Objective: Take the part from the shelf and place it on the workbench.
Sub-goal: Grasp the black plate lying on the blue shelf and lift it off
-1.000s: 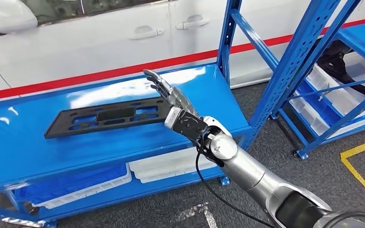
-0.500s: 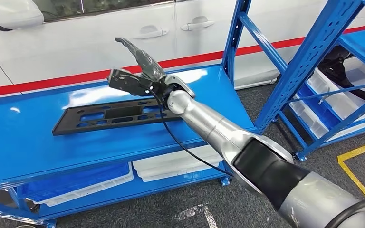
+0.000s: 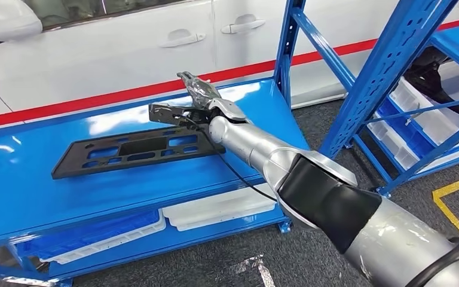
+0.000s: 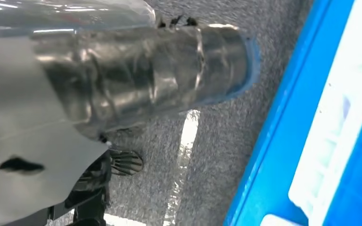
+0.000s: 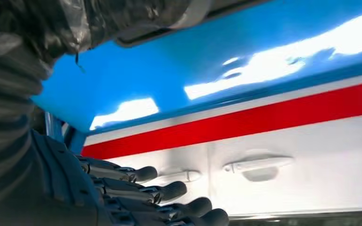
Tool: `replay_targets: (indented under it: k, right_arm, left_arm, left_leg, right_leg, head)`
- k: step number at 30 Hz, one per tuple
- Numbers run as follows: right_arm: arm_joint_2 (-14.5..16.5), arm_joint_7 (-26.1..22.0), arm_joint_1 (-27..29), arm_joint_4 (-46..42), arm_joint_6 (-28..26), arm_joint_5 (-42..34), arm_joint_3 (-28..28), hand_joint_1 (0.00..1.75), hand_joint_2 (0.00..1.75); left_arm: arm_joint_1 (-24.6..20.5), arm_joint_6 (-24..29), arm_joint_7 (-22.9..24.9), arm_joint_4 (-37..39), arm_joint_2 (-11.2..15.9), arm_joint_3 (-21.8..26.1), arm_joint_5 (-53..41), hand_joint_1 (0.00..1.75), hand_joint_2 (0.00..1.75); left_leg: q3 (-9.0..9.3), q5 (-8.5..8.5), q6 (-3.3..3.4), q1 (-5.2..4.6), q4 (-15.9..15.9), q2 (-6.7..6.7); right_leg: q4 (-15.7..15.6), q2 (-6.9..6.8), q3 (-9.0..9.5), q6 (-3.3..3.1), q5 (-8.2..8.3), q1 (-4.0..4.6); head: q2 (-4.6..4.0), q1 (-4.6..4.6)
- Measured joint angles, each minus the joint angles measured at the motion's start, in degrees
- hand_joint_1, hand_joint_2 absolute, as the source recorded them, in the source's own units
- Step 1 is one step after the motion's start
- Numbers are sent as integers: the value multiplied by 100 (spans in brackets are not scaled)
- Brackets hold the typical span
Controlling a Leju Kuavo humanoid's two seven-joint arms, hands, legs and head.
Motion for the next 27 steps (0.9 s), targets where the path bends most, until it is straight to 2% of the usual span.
replay_targets:
  k: [2, 3, 4, 5, 6, 7, 8, 10, 13, 14, 16, 17, 18, 19, 20, 22, 23, 24, 27]
  right_arm:
    - [-3, 42, 22, 120, 79, 108, 22, 0, 175]
    - [-5, 50, 46, 181, 117, 162, 33, 0, 175]
    - [-8, 55, 74, 233, 160, 210, 39, 0, 175]
    - [-10, 57, 97, 273, 208, 243, 41, 0, 175]
    - [-11, 57, 111, 305, 277, 260, 42, 0, 175]
    - [-11, 54, 116, 337, 355, 261, 42, 0, 175]
    - [-11, 45, 119, 369, 433, 241, 43, 0, 175]
    - [-10, -30, 154, 430, 520, 106, 44, 0, 175]
    - [-4, -231, 218, 474, 486, -205, 43, 0, 175]
    - [-4, -270, 216, 484, 473, -257, 43, 0, 175]
    - [-7, -298, 219, 510, 463, -291, 43, 0, 175]
    - [-7, -301, 236, 523, 462, -295, 43, 0, 131]
    - [-7, -304, 260, 537, 458, -303, 43, 0, 87]
    - [-7, -316, 281, 549, 446, -324, 44, 0, 44]
    - [-7, -344, 293, 558, 416, -359, 43, 0, 0]
    - [-6, -479, 284, 568, 279, -494, 42, 0, 0]
    - [4, -575, 274, 566, 184, -576, 38, 0, 0]
    - [14, -670, 266, 563, 91, -657, 32, 0, 0]
    - [28, -893, 248, 548, -140, -856, -14, 0, 0]
  left_arm:
    - [-6, -5, 4, 0, -6, 0, -19, 0, 0]
    - [-3, -4, 10, 0, -8, 0, -26, 0, 0]
    - [-1, -4, 18, 0, -9, 0, -40, 0, 0]
    - [-2, -4, 30, 0, -9, 0, -57, 0, 0]
    - [-9, -4, 47, 0, -9, 0, -78, 0, 0]
    - [-19, -5, 70, 0, -5, 0, -100, 0, 0]
    - [-30, -6, 91, 0, -4, -1, -116, 0, 0]
    - [-44, -7, 133, 0, -3, -2, -137, 0, 0]
    - [-41, -4, 168, 0, -11, -2, -148, 0, 0]
    - [-41, -4, 172, 0, -14, -4, -152, 0, 0]
    - [-47, -4, 179, 0, -16, -26, -156, 0, 0]
    - [-47, -4, 182, 0, -18, -48, -156, 0, 0]
    - [-42, -4, 184, 0, -21, -70, -156, 0, 0]
    - [-33, -4, 185, 0, -26, -87, -157, 0, 0]
    - [-24, -4, 186, 0, -31, -97, -157, 0, 0]
    - [-19, -3, 187, 0, -34, -102, -164, 0, 0]
    - [-22, -2, 186, 0, -32, -102, -169, 0, 0]
    - [-26, 0, 184, 0, -29, -103, -174, 0, 0]
    - [-10, 3, 177, 0, -25, -105, -184, 0, 0]
  left_leg:
    - [-384, -254, -36, 16, 725, 19]
    - [-510, -260, -35, 16, 907, 22]
    - [-529, -152, -19, 14, 865, 22]
    - [-440, 48, 15, 4, 608, 20]
    - [-271, 286, 74, -16, 200, 17]
    - [-83, 453, 144, -38, -188, 17]
    - [64, 548, 208, -65, -497, 15]
    - [199, 550, 284, -101, -735, 15]
    - [333, 616, 304, -63, -942, 33]
    - [382, 643, 309, -40, -1012, 45]
    - [420, 654, 319, -22, -1056, 59]
    - [421, 646, 322, -17, -1046, 63]
    - [420, 632, 315, -9, -1028, 63]
    - [417, 612, 298, 5, -1000, 59]
    - [411, 583, 269, 26, -953, 53]
    - [358, 487, 171, 52, -790, 39]
    - [323, 441, 123, 50, -707, 34]
    - [293, 408, 86, 43, -648, 30]
    - [274, 377, 31, 49, -617, 27]
  right_leg:
    - [0, 19, 12, -22, -12, 6]
    - [1, 26, 20, -28, -18, 13]
    - [1, 35, 30, -33, -24, 22]
    - [0, 46, 44, -35, -30, 33]
    - [-4, 56, 61, -36, -38, 43]
    - [-12, 62, 75, -32, -45, 54]
    - [-23, 67, 82, -20, -47, 54]
    - [-58, 68, 92, 25, -37, 42]
    - [-41, 48, 102, 110, -79, 44]
    - [110, 36, 37, 139, -177, 47]
    - [751, 18, -267, 196, -493, 30]
    - [1103, 15, -445, 224, -620, 12]
    - [1328, 10, -564, 256, -661, -10]
    - [1347, 2, -583, 291, -597, -36]
    - [1143, -10, -489, 325, -442, -64]
    - [466, -24, -158, 377, -158, -99]
    - [238, -13, -45, 355, -97, -106]
    - [130, 2, 8, 318, -95, -103]
    - [144, 25, 6, 162, -107, -94]
  head:
    - [0, -2]
    - [0, -2]
    - [0, -2]
    - [0, -1]
    - [0, -1]
    - [0, 0]
    - [0, -1]
    - [0, 0]
    - [-1, 3]
    - [-1, 5]
    - [0, 5]
    - [0, 5]
    - [0, 5]
    - [0, 5]
    - [0, 6]
    - [-1, 8]
    - [-1, 5]
    - [-1, 1]
    - [-1, -10]
